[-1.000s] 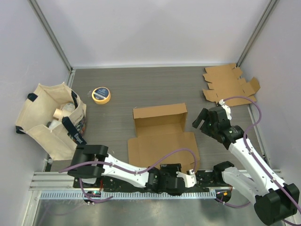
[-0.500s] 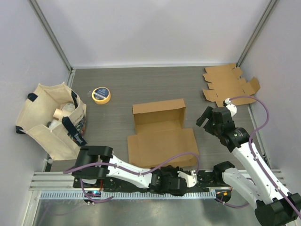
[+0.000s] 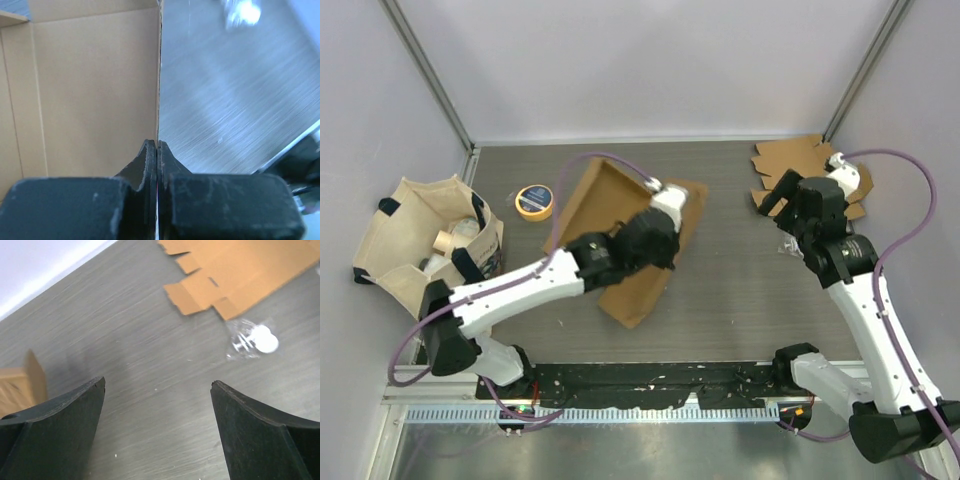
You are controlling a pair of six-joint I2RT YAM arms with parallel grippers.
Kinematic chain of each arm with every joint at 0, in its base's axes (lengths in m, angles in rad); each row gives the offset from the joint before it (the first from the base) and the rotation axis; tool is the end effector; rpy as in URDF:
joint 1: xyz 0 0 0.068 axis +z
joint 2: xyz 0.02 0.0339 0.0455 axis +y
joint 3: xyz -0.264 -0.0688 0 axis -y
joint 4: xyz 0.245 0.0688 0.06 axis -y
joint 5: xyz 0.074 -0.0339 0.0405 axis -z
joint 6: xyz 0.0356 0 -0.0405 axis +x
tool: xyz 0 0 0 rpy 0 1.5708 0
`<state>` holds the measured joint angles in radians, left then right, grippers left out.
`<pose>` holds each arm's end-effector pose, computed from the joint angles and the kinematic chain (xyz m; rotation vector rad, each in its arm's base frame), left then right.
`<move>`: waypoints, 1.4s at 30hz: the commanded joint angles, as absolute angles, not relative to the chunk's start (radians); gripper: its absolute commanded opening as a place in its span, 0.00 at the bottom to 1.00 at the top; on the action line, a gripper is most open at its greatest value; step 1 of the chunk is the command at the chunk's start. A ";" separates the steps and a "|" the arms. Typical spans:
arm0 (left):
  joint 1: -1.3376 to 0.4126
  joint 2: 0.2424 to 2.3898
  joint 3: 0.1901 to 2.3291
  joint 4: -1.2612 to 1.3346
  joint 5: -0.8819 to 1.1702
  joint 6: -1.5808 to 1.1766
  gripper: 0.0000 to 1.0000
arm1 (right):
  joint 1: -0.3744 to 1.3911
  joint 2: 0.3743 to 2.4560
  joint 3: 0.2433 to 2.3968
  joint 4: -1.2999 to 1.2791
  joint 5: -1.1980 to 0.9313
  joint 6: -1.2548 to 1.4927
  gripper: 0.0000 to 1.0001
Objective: Fold the paper box
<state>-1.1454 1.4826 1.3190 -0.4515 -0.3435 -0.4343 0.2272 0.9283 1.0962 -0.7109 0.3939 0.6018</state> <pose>0.1496 -0.3012 0.3337 0.5769 2.1178 -0.5372 0.1832 0.0283 0.3697 0.6105 1.9774 0.0919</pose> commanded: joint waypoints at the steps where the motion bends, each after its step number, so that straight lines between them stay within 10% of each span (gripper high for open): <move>1: -0.961 1.420 1.405 -0.554 -0.218 -0.843 0.00 | 0.227 1.006 1.154 -0.585 0.151 0.387 0.89; 12: -0.690 1.408 1.347 -0.442 -0.527 -1.414 0.00 | 0.722 0.930 0.850 -0.155 0.029 0.157 0.90; 31: -0.537 1.382 1.304 -0.373 -0.482 -1.749 0.00 | 0.735 0.997 0.465 0.634 0.126 0.114 0.86; 38: -0.528 1.361 1.296 -0.425 -0.460 -1.822 0.00 | 0.733 1.282 0.507 0.969 0.094 0.069 0.67; 42: -0.525 1.327 1.250 -0.379 -0.437 -1.832 0.16 | 0.732 1.316 0.540 0.979 0.136 0.061 0.32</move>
<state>-0.5331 1.3884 1.2827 -0.4263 -0.4591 -1.7836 0.7311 1.3170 0.4732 0.8028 0.0959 0.0971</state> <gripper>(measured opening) 0.033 0.448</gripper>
